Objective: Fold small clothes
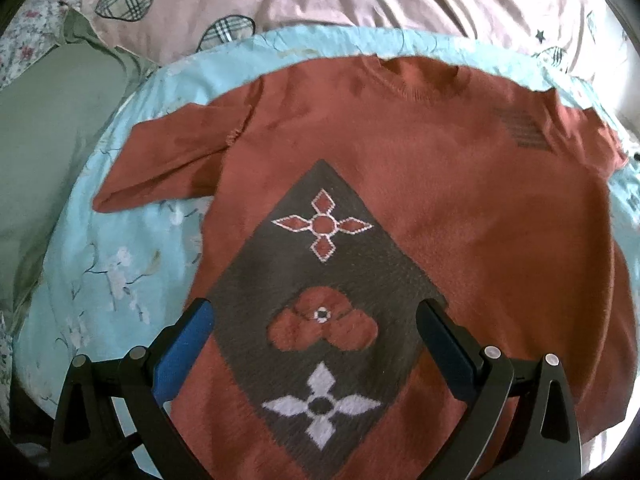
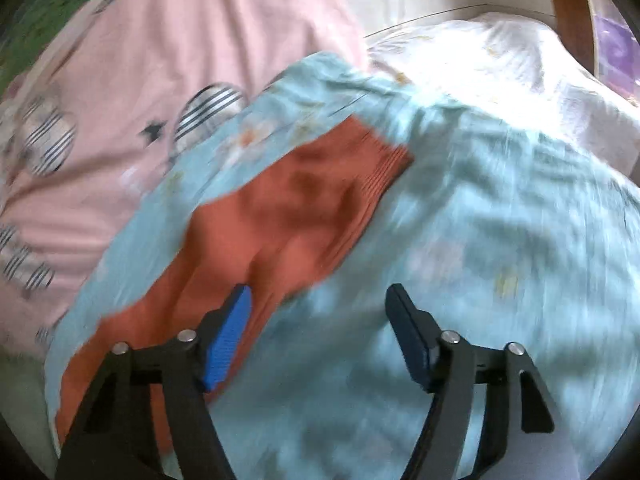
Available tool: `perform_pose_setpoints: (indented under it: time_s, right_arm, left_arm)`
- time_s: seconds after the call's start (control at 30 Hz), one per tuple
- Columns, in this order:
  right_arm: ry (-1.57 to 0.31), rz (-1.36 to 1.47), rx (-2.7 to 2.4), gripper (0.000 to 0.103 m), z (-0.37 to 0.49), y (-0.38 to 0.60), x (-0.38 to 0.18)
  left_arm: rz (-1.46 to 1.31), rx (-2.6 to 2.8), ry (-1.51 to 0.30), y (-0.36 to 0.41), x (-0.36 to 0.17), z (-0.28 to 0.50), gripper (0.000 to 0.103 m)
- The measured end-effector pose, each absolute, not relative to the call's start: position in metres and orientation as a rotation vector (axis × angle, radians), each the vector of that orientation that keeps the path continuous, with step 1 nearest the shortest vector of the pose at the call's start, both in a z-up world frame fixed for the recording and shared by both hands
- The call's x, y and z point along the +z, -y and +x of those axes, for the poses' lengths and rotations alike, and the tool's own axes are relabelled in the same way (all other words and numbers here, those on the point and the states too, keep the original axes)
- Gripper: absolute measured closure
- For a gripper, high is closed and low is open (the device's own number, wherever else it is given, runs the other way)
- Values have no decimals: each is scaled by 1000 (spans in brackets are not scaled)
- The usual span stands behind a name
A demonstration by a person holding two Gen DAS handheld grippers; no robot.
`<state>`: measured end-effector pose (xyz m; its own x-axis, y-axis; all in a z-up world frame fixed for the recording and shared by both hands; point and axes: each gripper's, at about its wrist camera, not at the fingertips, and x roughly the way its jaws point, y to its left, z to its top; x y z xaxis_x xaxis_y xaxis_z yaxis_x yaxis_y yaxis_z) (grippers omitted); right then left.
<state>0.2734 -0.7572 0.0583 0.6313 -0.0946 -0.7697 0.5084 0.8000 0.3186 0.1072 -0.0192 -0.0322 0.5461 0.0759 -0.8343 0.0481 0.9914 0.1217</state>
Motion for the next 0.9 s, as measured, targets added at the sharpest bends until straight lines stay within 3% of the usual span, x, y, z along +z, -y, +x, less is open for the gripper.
perform_pose_setpoints:
  time_s: [0.2,0.3,0.33,0.37,0.4,0.67,0.9]
  right_arm:
    - [-833,544,-444,36,312,798,45]
    - [-821,547,-456,42,321,810,39]
    - [-822,557,-460,58,323,814,37]
    - [-827,573,-452,85,325,817,37]
    - [-831,585,-438,94,329,817,37]
    - [-741,487,-126,95,300,700,105]
    - [-803,553,298,95,288,527,114]
  left_arm:
    - [156,17,-1039,33,-47,122,2]
    - [174,16,-1058,38,-53,129,2]
    - [176,19,-1066,39,-55,131,2]
    - [173,21,-1070,39,-56,133,2]
    - [166,22,-1078,38,-57,135,2]
    - [139,20,-1050,28,-52,140,2]
    - [102,-3,-1015,20,-44,131,2]
